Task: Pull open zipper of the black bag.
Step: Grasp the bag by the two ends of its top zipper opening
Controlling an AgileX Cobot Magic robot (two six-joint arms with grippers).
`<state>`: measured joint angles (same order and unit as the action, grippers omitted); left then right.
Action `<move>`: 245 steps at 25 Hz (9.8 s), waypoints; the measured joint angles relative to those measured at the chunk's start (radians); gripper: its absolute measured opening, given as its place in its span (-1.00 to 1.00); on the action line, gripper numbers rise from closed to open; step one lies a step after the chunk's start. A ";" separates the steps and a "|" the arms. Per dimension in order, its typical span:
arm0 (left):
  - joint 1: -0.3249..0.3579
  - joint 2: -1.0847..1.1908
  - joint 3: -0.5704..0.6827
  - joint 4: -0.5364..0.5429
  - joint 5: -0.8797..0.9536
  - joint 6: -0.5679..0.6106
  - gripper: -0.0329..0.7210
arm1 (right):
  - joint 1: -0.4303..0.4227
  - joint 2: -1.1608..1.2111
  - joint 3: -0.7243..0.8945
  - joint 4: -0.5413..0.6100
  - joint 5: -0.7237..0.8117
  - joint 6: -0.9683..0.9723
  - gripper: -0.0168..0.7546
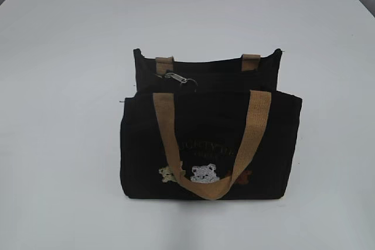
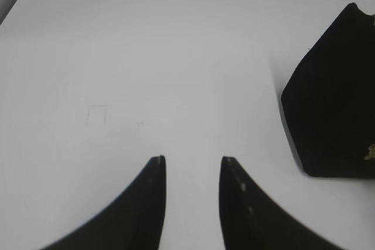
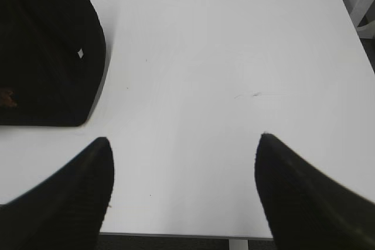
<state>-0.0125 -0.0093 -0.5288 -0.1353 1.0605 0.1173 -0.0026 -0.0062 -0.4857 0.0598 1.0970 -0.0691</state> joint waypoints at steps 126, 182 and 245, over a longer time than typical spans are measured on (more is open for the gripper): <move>-0.371 1.764 -0.690 -0.780 -0.327 0.305 -0.83 | 0.571 1.706 -0.754 0.337 -0.500 -0.869 -0.53; -0.378 1.727 -0.698 -0.751 -0.229 0.308 -0.84 | 0.574 1.612 -0.755 0.312 -0.341 -0.815 -0.59; -0.374 1.579 -0.697 -0.581 -0.176 0.307 -0.10 | 0.252 1.419 -0.750 0.053 0.110 -0.141 0.62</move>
<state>-0.3862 1.5695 -1.2262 -0.7159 0.8849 0.4240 0.2494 1.4125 -1.2362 0.1125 1.2069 -0.2106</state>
